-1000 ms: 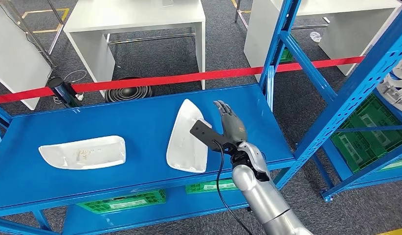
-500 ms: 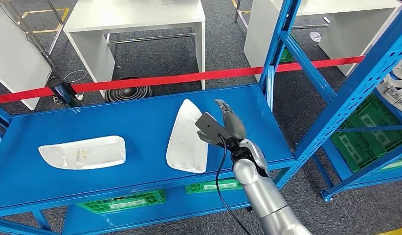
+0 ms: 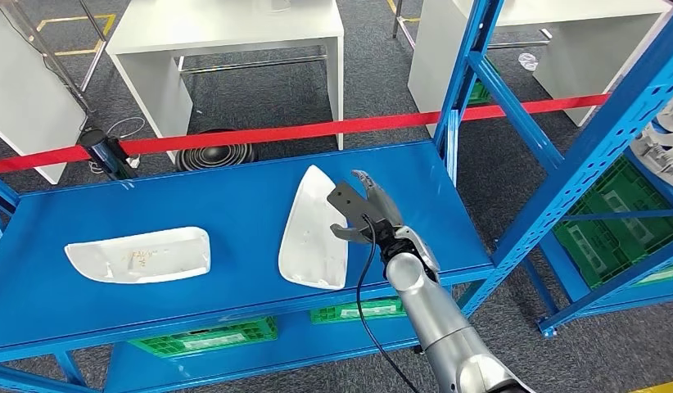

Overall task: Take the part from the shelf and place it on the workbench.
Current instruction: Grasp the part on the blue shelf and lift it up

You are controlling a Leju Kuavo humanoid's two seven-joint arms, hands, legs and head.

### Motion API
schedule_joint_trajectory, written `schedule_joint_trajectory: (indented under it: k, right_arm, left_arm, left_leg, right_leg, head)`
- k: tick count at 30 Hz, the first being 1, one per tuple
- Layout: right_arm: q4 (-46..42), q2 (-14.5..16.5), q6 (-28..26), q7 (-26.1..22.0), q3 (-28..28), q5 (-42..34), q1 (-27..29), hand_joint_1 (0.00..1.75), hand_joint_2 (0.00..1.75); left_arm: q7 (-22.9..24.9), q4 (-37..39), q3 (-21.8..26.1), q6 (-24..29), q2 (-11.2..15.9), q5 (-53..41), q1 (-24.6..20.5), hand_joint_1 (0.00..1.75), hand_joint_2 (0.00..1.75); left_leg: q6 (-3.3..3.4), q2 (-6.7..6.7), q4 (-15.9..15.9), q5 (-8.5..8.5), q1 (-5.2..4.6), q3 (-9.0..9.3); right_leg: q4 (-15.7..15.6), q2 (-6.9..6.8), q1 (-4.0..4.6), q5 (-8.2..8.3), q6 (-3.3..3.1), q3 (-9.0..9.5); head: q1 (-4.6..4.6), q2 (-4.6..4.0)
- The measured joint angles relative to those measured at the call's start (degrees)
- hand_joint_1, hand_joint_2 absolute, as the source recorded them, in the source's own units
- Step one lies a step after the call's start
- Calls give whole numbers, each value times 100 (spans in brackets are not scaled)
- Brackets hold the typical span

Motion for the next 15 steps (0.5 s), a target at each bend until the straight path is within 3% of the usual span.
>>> schedule_joint_trajectory:
  k: [15]
  right_arm:
    - [1293, 174, 180, -280, -416, -492, -532, 0, 175]
  left_arm:
    - [95, 0, 0, -31, 45, -100, -79, 0, 0]
  left_leg:
    - [0, -1, 0, 0, 0, -1]
  right_leg:
    - [0, 1, 0, 0, 0, 0]
  head:
    - [1, 0]
